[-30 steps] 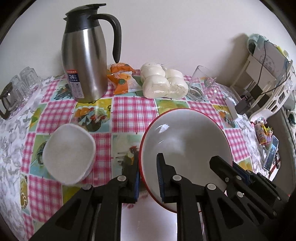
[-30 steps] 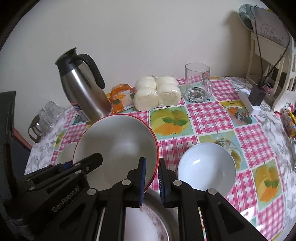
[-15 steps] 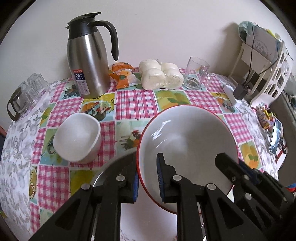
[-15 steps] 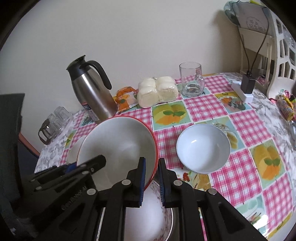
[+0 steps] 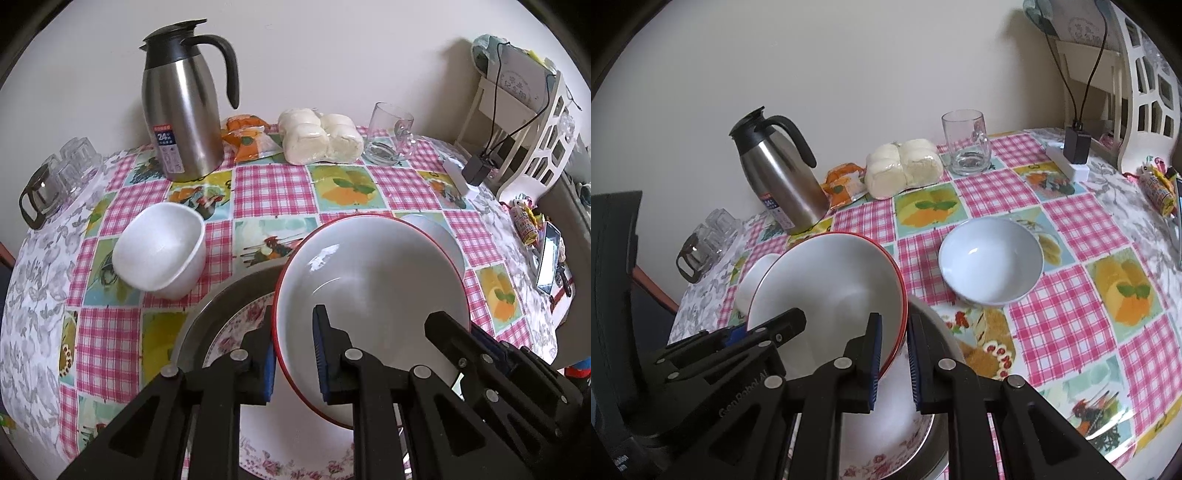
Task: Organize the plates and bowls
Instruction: 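Lift the red-rimmed bowl with the left tool and carry it over the basin, then lower the red-rimmed bowl onto the floral plate and open the left tool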
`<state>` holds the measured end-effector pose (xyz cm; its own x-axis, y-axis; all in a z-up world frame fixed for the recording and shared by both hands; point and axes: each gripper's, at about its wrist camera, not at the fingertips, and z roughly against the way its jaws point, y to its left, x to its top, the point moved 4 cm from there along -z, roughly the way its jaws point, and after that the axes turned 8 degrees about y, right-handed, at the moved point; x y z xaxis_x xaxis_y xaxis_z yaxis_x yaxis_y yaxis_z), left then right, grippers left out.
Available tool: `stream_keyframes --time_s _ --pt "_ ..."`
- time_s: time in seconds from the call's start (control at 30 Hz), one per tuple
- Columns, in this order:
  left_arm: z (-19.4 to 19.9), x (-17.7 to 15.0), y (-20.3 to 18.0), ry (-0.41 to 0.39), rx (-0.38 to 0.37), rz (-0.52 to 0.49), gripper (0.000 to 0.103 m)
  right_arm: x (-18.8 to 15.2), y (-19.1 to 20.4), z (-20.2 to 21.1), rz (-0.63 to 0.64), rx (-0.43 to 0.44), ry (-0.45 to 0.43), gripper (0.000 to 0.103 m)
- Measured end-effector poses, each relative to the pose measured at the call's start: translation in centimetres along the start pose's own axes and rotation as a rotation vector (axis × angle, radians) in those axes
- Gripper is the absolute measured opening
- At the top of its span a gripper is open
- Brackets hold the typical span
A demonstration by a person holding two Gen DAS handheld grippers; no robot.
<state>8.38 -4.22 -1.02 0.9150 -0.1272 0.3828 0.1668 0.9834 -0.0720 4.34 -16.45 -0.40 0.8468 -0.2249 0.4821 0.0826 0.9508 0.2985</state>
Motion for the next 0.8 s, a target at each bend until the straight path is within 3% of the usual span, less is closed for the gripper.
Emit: stream_keyframes --time_s 0.8 --pt "-1.8 -1.9 4.1 0.094 0.025 0.114 0.018 -1.9 3.2 -3.6 0.044 0.01 0.124 0.016"
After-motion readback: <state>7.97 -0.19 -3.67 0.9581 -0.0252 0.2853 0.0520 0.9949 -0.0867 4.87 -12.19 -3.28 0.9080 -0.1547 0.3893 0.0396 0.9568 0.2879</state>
